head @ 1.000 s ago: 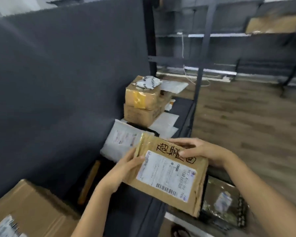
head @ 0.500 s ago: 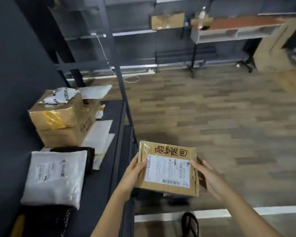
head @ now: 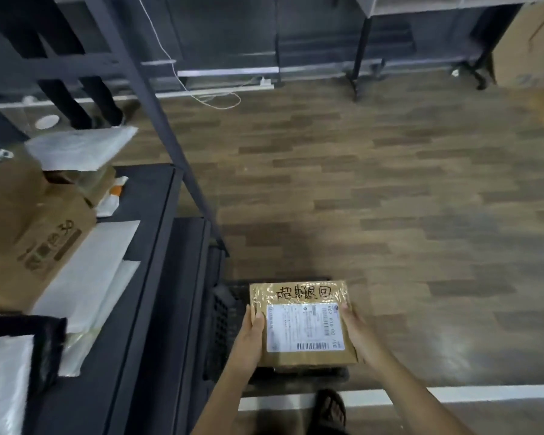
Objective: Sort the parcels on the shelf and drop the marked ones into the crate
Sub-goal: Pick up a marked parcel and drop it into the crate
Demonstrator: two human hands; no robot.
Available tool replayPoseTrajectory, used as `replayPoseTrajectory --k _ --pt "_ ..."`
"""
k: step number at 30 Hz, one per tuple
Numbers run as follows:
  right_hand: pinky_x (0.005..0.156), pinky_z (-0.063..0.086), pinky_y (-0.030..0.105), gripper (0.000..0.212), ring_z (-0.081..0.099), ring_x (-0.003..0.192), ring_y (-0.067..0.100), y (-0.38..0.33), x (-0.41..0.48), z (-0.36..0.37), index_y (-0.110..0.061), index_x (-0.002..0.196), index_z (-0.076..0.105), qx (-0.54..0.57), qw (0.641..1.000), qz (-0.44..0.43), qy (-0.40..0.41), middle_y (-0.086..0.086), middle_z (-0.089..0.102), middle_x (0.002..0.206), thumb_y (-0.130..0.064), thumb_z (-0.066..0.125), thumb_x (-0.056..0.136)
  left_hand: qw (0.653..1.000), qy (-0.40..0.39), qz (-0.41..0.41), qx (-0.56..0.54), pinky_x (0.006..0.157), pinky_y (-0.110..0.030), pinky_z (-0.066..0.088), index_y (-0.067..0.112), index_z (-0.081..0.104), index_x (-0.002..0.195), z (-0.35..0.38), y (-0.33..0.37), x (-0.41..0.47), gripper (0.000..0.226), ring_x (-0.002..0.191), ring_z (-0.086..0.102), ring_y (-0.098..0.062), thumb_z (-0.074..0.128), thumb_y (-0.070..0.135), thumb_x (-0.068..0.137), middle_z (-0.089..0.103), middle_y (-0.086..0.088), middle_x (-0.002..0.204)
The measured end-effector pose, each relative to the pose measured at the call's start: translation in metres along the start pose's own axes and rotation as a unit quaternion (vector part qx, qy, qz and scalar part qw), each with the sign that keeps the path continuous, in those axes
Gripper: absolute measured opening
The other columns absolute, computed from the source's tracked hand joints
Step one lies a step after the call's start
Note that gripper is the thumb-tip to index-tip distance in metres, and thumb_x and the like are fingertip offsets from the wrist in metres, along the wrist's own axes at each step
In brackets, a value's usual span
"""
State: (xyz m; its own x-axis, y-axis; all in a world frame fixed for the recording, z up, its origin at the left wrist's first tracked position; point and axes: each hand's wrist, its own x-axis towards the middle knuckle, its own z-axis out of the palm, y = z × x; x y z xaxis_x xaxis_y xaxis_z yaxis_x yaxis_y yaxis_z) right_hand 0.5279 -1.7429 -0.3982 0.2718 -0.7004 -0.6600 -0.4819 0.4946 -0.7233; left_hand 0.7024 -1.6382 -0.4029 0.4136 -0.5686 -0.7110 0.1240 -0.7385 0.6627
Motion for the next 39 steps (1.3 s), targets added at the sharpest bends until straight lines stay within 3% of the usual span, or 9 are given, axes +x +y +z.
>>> replayPoseTrajectory --k 5,9,16,20,23,26,29,33,39 --pt "0.11 0.033 0.046 0.055 0.046 0.13 0.027 0.055 0.096 0.015 -0.026 0.133 0.047 -0.023 0.995 0.1 -0.002 0.002 0.057 0.133 -0.059 0.026 0.094 0.998 0.018 -0.038 0.053 0.112 -0.038 0.026 0.026 0.021 0.151 0.031 -0.028 0.088 0.056 0.139 0.034 -0.026 0.024 0.048 0.099 0.034 0.0 0.153" --pt "0.095 0.047 0.035 0.022 0.062 0.1 0.022 0.121 0.179 0.037 -0.022 0.105 0.054 -0.016 0.993 0.114 0.011 0.005 0.066 0.112 -0.029 0.033 0.102 0.996 0.025 -0.043 0.073 0.101 -0.027 0.033 0.021 0.034 0.145 0.057 -0.089 0.183 0.057 0.131 0.045 -0.026 0.024 0.049 0.097 0.045 -0.006 0.145" --pt "0.059 0.043 0.023 0.025 0.06 0.075 0.018 0.228 0.296 0.073 -0.015 0.123 0.045 -0.098 0.984 0.142 0.041 0.009 0.063 0.098 -0.018 0.034 0.101 0.988 0.033 -0.065 0.138 0.088 -0.026 0.035 0.015 0.027 0.149 0.104 -0.189 0.311 0.05 0.129 0.046 -0.028 0.022 0.034 0.103 0.041 -0.013 0.147" --pt "0.068 0.041 0.025 0.032 0.056 0.077 0.017 0.238 0.356 0.078 -0.006 0.13 0.043 -0.111 0.986 0.094 0.084 -0.001 0.057 0.092 -0.007 0.035 0.098 0.99 0.038 -0.051 0.129 0.091 -0.027 0.035 0.015 0.03 0.146 0.119 -0.197 0.375 0.05 0.129 0.046 -0.029 0.021 0.037 0.103 0.044 -0.014 0.145" --pt "0.082 0.039 0.025 0.046 0.055 0.11 0.027 0.232 0.396 0.078 -0.009 0.14 0.036 -0.139 0.983 0.034 0.119 0.01 0.054 0.124 0.0 0.038 0.095 0.992 0.049 -0.049 0.109 0.104 -0.032 0.032 0.013 0.022 0.15 0.131 -0.183 0.411 0.053 0.136 0.038 -0.029 0.021 0.038 0.103 0.035 -0.015 0.152" --pt "0.082 0.049 0.027 0.067 0.057 0.113 0.026 0.227 0.417 0.08 -0.015 0.143 0.032 -0.178 0.975 -0.009 0.131 0.011 0.051 0.134 0.016 0.04 0.084 0.991 0.07 -0.029 0.106 0.103 -0.03 0.031 0.008 0.022 0.149 0.139 -0.178 0.421 0.052 0.136 0.037 -0.029 0.022 0.033 0.104 0.033 -0.016 0.152" --pt "0.089 0.051 0.034 0.069 0.055 0.117 0.025 0.227 0.417 0.082 -0.016 0.146 0.027 -0.201 0.968 -0.024 0.148 0.009 0.045 0.141 0.015 0.038 0.085 0.992 0.07 -0.034 0.102 0.103 -0.028 0.029 0.009 0.017 0.151 0.14 -0.178 0.421 0.053 0.139 0.032 -0.027 0.022 0.033 0.104 0.028 -0.014 0.155" --pt "0.077 0.049 0.028 0.069 0.056 0.114 0.024 0.228 0.416 0.079 -0.016 0.145 0.027 -0.206 0.969 -0.03 0.13 0.008 0.042 0.144 0.016 0.039 0.085 0.993 0.067 -0.032 0.091 0.103 -0.027 0.03 0.007 0.018 0.15 0.14 -0.177 0.418 0.053 0.138 0.033 -0.028 0.023 0.033 0.104 0.028 -0.015 0.155" --pt "0.095 0.047 0.042 0.064 0.048 0.125 0.032 0.218 0.403 0.074 -0.015 0.15 0.016 -0.217 0.971 0.0 0.104 0.013 0.037 0.146 0.003 0.037 0.092 0.984 0.05 -0.043 0.165 0.11 -0.039 0.028 0.019 -0.002 0.153 0.129 -0.179 0.421 0.061 0.143 0.026 -0.033 0.021 0.042 0.102 0.008 -0.011 0.161"
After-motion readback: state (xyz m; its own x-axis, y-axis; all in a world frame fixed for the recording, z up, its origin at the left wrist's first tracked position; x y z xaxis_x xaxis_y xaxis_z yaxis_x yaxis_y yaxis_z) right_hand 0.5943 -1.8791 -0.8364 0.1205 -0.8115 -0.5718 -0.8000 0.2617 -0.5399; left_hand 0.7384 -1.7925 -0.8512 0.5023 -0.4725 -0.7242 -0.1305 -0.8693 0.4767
